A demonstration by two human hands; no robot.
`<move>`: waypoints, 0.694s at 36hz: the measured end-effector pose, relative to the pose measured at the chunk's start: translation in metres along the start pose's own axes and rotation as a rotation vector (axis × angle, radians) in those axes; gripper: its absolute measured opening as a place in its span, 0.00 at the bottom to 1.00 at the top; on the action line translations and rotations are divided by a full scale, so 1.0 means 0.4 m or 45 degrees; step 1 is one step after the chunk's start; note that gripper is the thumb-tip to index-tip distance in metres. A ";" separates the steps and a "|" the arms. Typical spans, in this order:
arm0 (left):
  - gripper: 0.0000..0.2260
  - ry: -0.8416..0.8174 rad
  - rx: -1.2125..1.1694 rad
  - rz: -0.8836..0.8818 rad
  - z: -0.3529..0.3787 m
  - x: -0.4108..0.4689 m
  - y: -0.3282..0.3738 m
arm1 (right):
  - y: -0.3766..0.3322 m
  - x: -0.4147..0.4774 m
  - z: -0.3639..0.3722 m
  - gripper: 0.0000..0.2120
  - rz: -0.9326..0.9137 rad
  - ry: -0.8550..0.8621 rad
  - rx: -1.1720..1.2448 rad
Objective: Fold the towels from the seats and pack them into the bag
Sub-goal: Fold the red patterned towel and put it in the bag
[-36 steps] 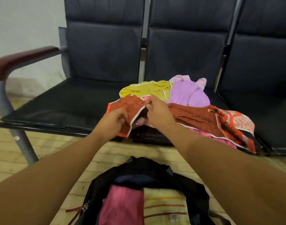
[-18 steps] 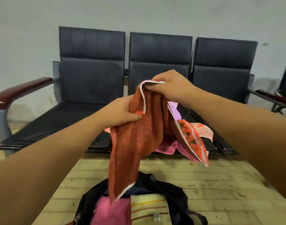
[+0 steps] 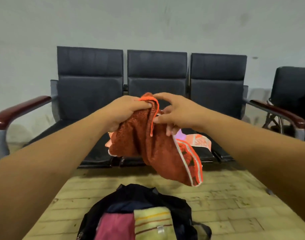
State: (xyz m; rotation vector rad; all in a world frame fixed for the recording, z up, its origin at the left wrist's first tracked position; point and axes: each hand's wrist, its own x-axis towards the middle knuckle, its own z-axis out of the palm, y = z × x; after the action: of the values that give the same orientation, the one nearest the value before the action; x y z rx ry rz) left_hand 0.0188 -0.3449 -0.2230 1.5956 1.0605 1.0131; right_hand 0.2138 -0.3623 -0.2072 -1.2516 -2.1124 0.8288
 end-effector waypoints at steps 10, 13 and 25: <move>0.08 -0.025 0.228 -0.046 -0.018 -0.018 0.044 | -0.012 -0.012 0.040 0.09 -0.020 0.166 0.002; 0.11 -0.117 0.299 -0.048 -0.054 -0.033 0.031 | -0.009 -0.009 0.016 0.06 -0.056 0.387 -0.003; 0.06 0.367 0.035 0.049 -0.197 -0.056 -0.025 | 0.053 -0.010 -0.118 0.11 0.020 0.386 -0.234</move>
State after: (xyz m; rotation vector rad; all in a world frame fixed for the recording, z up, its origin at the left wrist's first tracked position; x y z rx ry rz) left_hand -0.0635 -0.3445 -0.2184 1.5267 1.2443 1.2876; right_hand 0.2609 -0.3470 -0.1920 -1.3919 -1.9662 0.4249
